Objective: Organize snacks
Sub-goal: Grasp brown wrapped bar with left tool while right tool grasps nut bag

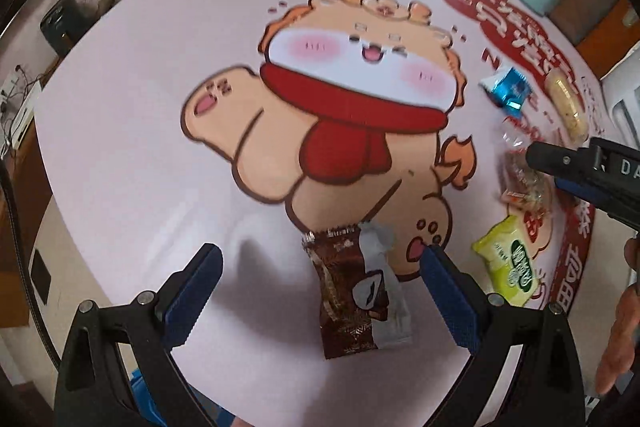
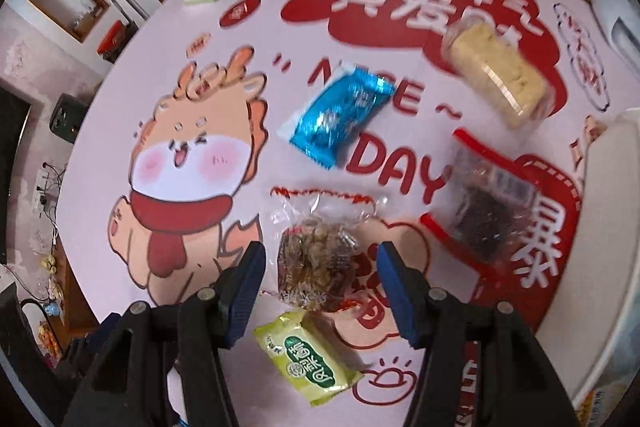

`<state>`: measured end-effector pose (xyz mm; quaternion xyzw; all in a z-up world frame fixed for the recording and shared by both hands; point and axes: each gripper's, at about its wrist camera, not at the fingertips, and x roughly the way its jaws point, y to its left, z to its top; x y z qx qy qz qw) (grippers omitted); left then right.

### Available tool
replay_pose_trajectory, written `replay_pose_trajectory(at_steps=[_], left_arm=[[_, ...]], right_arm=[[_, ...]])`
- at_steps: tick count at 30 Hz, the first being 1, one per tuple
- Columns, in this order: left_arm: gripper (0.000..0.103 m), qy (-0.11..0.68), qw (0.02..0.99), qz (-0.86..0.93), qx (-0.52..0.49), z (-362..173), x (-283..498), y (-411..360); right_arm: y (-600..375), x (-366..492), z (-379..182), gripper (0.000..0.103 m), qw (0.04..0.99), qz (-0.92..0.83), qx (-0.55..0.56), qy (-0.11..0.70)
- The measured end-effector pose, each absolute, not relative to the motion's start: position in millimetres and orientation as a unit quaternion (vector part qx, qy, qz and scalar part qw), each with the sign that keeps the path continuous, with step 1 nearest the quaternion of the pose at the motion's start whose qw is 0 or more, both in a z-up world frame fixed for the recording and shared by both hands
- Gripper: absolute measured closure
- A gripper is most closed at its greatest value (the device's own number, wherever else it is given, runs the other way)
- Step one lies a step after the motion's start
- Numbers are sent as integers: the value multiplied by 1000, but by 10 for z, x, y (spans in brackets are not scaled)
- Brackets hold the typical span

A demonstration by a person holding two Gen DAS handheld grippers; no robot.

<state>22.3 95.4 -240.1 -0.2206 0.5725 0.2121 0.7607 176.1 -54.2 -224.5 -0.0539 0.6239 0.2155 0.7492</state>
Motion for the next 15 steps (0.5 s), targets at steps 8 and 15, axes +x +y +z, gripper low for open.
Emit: replay_pose_trajectory(at_steps=[8, 15], left_arm=[[28, 595, 753, 207, -188, -2552, 282, 741], [68, 585, 764, 190, -197, -2497, 309, 749]], right_arm=[[-444, 1731, -2446, 46, 739, 216, -71, 634], [-390, 1636, -2452, 61, 741, 234, -83, 623]])
